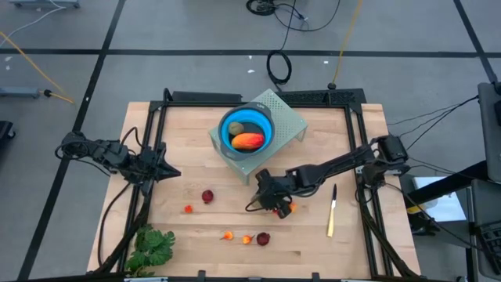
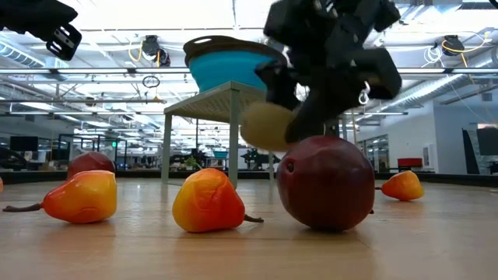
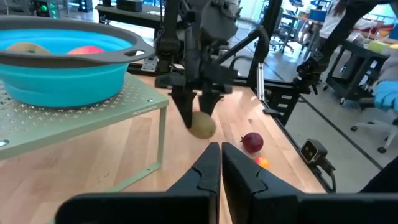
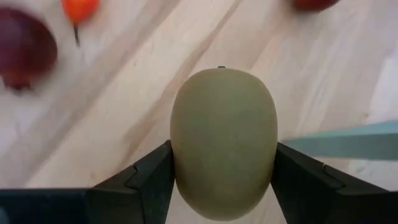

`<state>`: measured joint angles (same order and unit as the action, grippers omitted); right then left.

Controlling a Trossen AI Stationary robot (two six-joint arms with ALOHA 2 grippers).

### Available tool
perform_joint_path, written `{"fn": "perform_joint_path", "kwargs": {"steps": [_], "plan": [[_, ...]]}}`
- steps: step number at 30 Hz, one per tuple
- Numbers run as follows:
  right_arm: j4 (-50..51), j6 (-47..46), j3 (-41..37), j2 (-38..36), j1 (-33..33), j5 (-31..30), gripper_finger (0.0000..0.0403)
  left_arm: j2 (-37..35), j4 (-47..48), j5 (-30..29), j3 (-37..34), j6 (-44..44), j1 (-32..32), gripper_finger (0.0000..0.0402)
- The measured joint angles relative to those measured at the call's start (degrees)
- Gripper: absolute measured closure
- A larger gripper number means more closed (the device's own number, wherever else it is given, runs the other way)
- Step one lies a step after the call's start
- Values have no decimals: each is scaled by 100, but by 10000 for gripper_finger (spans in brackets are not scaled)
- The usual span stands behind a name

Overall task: Pick & Place Fruit
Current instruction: Put the brown kiwi into the blue strainer bowl on the shelf

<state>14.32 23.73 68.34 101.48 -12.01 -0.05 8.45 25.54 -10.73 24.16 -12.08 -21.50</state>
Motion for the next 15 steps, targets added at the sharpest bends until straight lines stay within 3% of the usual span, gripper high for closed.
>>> {"fn": "perform_joint_path", "kwargs": {"steps": [15], "plan": [[-313, -1654, 30, -1115, -211, 9, 179, -2, 180, -84, 2, 150, 0, 388]]}}
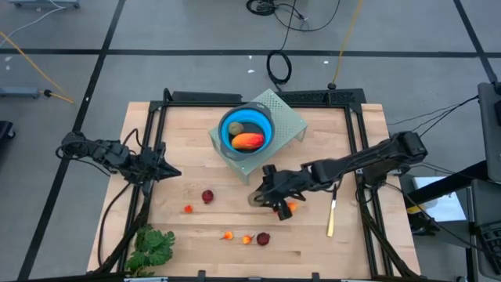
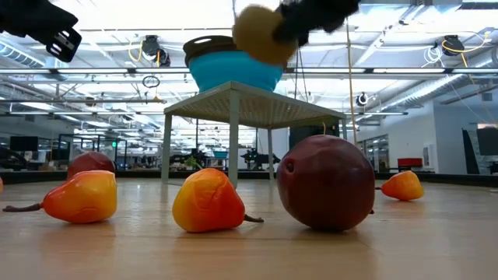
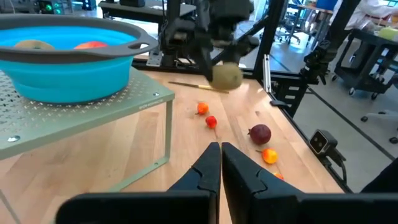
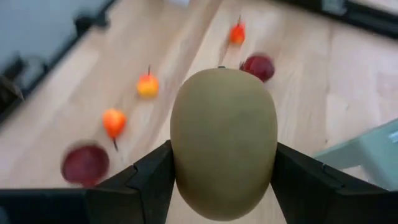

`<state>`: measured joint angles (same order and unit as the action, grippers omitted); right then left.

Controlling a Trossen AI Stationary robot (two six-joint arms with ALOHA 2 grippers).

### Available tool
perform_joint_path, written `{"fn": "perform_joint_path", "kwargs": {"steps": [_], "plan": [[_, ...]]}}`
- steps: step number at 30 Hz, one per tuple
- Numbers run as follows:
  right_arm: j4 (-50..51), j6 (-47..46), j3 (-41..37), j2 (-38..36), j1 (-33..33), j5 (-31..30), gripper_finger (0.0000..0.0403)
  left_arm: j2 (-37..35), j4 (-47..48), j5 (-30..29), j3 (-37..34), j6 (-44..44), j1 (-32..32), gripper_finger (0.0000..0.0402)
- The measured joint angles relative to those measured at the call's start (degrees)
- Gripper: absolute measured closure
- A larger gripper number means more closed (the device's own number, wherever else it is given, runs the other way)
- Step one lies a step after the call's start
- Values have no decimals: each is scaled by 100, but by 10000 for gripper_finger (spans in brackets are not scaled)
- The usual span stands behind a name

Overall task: Pick & Place Fruit
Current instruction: Put the brown kiwi into the blue strainer bowl on the shelf

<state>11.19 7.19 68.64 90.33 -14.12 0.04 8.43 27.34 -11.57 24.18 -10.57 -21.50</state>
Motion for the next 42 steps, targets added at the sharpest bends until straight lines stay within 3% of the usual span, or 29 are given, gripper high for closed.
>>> {"fn": "perform_joint_path", "kwargs": {"steps": [9, 21, 28, 33, 42], "plan": [[-878, -701, 1, -323, -6, -287, 179, 0, -5, 1, 0, 86, -1, 390], [-1845, -1524, -2, -385, -60, -135, 179, 0, -14, 4, 0, -11, -2, 398], [-2316, -3529, -2, -380, -7, -59, 179, 0, -16, 6, 0, -70, -1, 387], [-3132, -5060, -2, -378, 101, 342, 179, 0, -18, 7, 0, -161, 0, 400], [-4308, -7166, -2, -378, 325, 1115, 179, 0, -20, 7, -2, -166, -2, 388]]}}
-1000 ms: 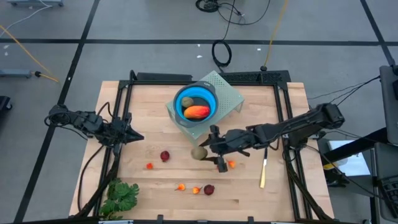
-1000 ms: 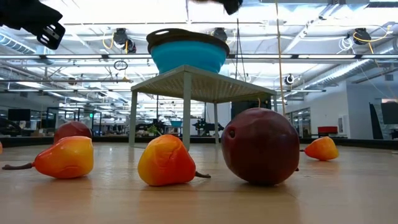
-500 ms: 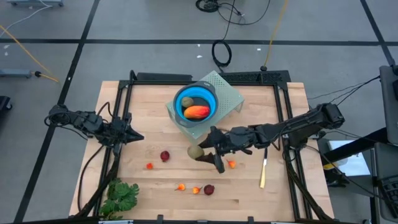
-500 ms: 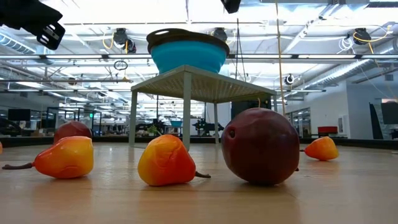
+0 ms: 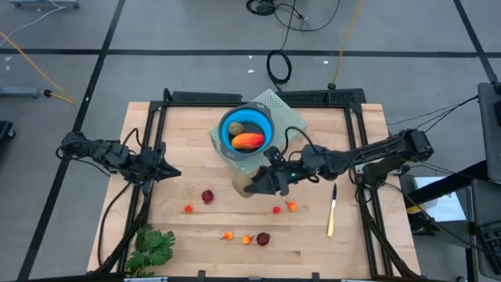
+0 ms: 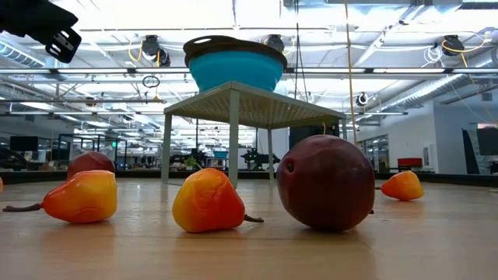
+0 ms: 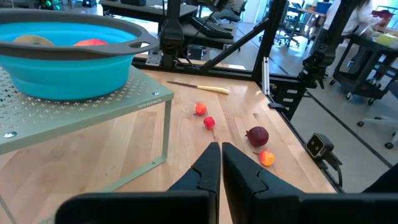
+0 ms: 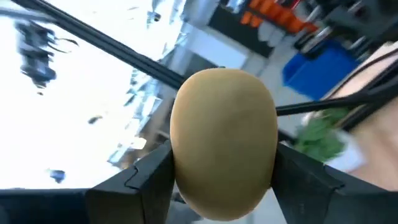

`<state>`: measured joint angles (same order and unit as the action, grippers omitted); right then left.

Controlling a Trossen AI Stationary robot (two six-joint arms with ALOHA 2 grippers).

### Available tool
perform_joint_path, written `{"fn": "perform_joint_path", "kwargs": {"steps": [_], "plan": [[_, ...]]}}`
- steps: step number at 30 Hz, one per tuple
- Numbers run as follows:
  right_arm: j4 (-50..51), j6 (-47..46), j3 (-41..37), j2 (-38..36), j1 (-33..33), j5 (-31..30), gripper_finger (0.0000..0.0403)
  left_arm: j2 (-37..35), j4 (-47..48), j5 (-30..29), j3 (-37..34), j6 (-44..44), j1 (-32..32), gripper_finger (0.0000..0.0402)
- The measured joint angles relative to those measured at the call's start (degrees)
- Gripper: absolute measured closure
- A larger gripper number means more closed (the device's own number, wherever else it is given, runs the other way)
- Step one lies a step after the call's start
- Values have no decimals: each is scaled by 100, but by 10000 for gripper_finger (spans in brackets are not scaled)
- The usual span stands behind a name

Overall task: Pick & Place Fruit
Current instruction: Put the brown kiwi into the blue strainer bowl on the shelf

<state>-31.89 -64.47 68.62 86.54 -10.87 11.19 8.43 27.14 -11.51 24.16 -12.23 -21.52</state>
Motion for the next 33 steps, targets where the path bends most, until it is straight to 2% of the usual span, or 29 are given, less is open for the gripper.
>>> {"fn": "perform_joint_path", "kwargs": {"steps": [4, 8, 13, 17, 26, 33], "plan": [[-386, -643, 0, 0, 43, 449, 179, 0, 1, 2, 0, 0, 2, 399], [-628, -912, 0, 0, 45, 822, 178, 0, 0, 2, -2, -22, 1, 392], [-648, -990, 0, 0, 43, 863, 175, 0, -28, 2, -2, -26, 2, 386], [-648, -953, 0, 0, 45, 860, 177, 0, -33, 2, -7, -25, 0, 397], [-473, 413, 0, 0, 157, 606, 176, 0, -39, 0, -7, -22, 0, 386], [9, 1252, 0, 0, 452, 540, 176, 0, -40, 0, -7, 9, 2, 399]]}}
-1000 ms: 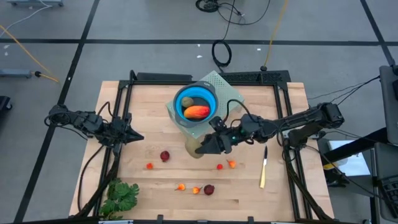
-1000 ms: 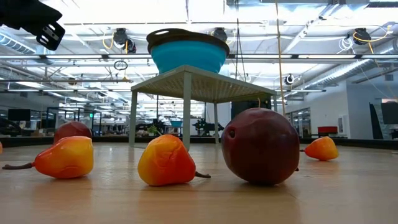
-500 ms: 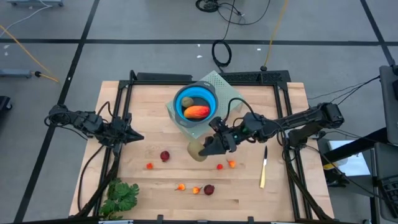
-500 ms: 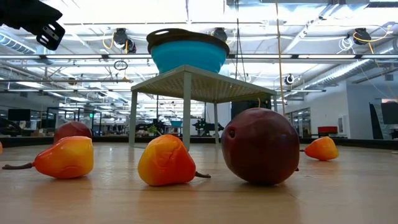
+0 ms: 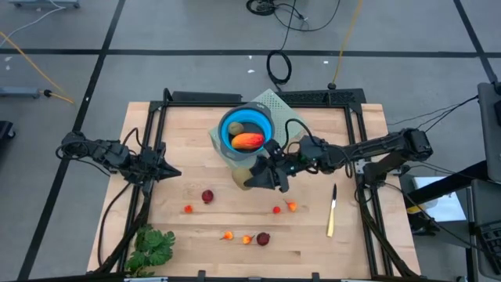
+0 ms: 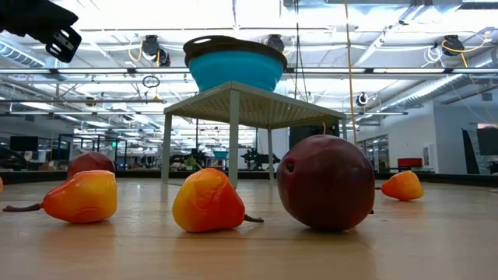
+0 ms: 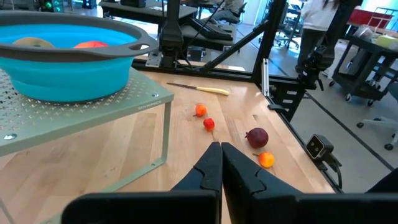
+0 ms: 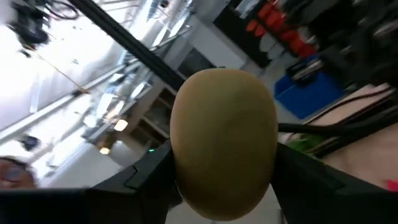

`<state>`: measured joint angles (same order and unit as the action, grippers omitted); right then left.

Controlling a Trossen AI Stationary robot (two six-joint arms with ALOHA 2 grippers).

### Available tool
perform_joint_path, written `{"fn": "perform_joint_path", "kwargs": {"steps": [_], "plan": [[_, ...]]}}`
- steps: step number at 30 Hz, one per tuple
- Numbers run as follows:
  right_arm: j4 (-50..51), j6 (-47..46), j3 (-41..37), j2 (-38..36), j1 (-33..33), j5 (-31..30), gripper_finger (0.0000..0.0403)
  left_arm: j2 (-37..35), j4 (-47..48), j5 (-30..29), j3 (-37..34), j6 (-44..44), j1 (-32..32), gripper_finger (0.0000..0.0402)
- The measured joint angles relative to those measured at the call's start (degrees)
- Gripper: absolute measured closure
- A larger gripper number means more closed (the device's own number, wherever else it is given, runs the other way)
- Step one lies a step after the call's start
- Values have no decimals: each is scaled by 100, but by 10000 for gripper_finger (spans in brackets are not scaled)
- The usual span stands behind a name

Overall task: Pick & Place Fruit
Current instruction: Put the brown kiwi into the blue strainer bowl on the shelf

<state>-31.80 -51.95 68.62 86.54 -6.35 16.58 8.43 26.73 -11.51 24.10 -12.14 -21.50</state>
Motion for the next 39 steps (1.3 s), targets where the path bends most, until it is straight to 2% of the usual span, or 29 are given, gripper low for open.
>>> {"fn": "perform_joint_path", "kwargs": {"steps": [5, 13, 21, 29, 33, 39], "plan": [[134, 654, 0, 0, 239, -1, 178, 0, 1, 0, 0, 2, 0, 388], [211, 1712, 0, 0, 729, 2, 175, 0, 1, -84, 0, 45, -1, 397], [230, 3485, 0, 0, 1266, 2, 173, 2, 3, -540, 0, 46, -1, 386], [254, 4717, 211, 2, 1773, -16, 173, 2, 49, -856, 0, 13, 0, 398], [668, 4809, 369, 2, 2000, -22, 172, 2, 51, -954, 0, -32, 0, 387], [1953, 4798, 767, 2, 2237, -213, 172, 2, 49, -968, 0, -35, -2, 392]]}}
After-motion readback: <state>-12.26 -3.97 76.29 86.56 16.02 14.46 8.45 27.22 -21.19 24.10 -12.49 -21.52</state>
